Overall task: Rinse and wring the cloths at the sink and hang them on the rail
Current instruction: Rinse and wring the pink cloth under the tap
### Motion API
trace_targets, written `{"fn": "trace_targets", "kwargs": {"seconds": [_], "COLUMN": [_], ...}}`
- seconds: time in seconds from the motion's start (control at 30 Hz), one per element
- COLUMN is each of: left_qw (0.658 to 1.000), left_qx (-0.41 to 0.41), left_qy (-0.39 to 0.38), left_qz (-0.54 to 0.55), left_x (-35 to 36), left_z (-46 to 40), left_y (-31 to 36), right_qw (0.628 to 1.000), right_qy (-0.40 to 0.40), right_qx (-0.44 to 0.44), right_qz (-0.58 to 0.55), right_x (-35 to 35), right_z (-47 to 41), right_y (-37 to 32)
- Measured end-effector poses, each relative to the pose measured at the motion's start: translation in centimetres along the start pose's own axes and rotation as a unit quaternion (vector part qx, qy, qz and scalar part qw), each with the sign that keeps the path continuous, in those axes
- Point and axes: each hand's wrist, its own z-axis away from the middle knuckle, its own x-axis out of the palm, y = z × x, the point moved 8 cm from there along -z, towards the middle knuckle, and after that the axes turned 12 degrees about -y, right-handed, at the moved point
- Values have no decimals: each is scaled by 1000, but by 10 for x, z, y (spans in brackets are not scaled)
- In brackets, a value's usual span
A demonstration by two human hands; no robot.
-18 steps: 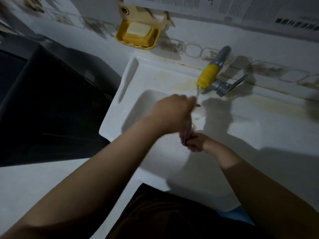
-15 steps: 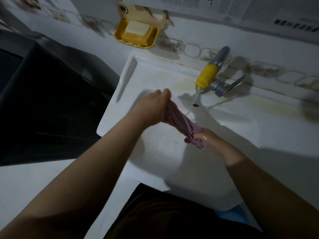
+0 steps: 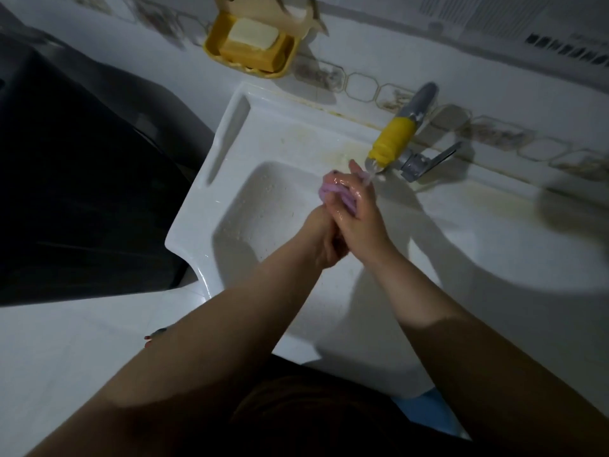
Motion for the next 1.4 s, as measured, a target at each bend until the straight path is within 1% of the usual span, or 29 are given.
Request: {"fn": "trace_targets", "kwargs": {"seconds": [0.1,0.23,0.33,0.4,0.5,0.57,0.63,0.67,0.7,0.73,0.77,0.8,0.87,0.9,0.93,0.97,1.0,1.07,1.1,1.13,1.17,1.2,1.23,1.27,1.3,1.33,1.37,1.4], "left_qw": [996,987,977,970,956,936,908,886,856,823,784,732,600,540,492,455,426,385,374,383,418,495,599,719,833,921,976,995], "left_qx": [4,-15,-8,5,6,6,18,34,57,76,87,103,167,206,231,233,228,226,219,208,191,166,155,150,134,92,42,4], "left_qy": [28,35,37,24,-13,-47,-52,-54,-58,-52,-29,7,66,75,78,83,91,106,108,103,93,82,75,67,54,46,28,11], "left_qz": [-82,-153,-209,-241,-292,-348,-415,-460,-511,-561,-614,-674,-780,-812,-836,-856,-871,-888,-895,-894,-883,-849,-782,-675,-534,-375,-211,-97], "left_x": [-3,-4,-4,-1,-3,-8,-20,-25,-29,-34,-43,-52,-59,-55,-53,-53,-53,-56,-55,-56,-55,-56,-54,-54,-53,-52,-46,-35], "left_z": [1,5,4,4,10,15,21,24,27,28,30,32,36,40,42,40,39,33,30,26,24,23,24,23,18,11,4,0], "left_y": [-2,2,5,8,11,16,29,38,47,56,65,75,93,101,107,110,114,115,114,111,109,105,100,93,83,67,46,29], "right_qw": [997,994,987,986,979,967,951,948,950,957,963,964,957,951,944,934,921,883,860,842,839,858,895,935,962,978,987,993], "right_qy": [27,21,33,49,81,87,69,47,23,-6,-38,-70,-129,-157,-187,-219,-251,-322,-354,-367,-357,-316,-244,-157,-79,-30,-9,-9], "right_qx": [73,104,143,158,176,228,291,300,292,276,264,256,250,254,259,266,275,300,313,322,322,314,298,274,237,194,153,117], "right_qz": [26,40,63,37,-54,-73,-82,-100,-105,-86,-42,10,77,85,87,98,117,163,193,228,254,257,223,163,107,72,43,19], "right_x": [-7,-6,-10,-14,-18,-24,-34,-37,-42,-48,-54,-60,-67,-67,-66,-62,-56,-43,-38,-38,-40,-46,-54,-63,-67,-64,-52,-37], "right_z": [-11,-25,-36,-41,-42,-43,-38,-34,-31,-27,-23,-19,-14,-11,-8,-4,0,11,17,19,16,9,-1,-9,-15,-18,-17,-13], "right_y": [0,-7,-6,-2,7,19,33,37,41,44,43,43,42,42,43,43,44,46,47,47,45,43,39,34,29,22,15,9]}}
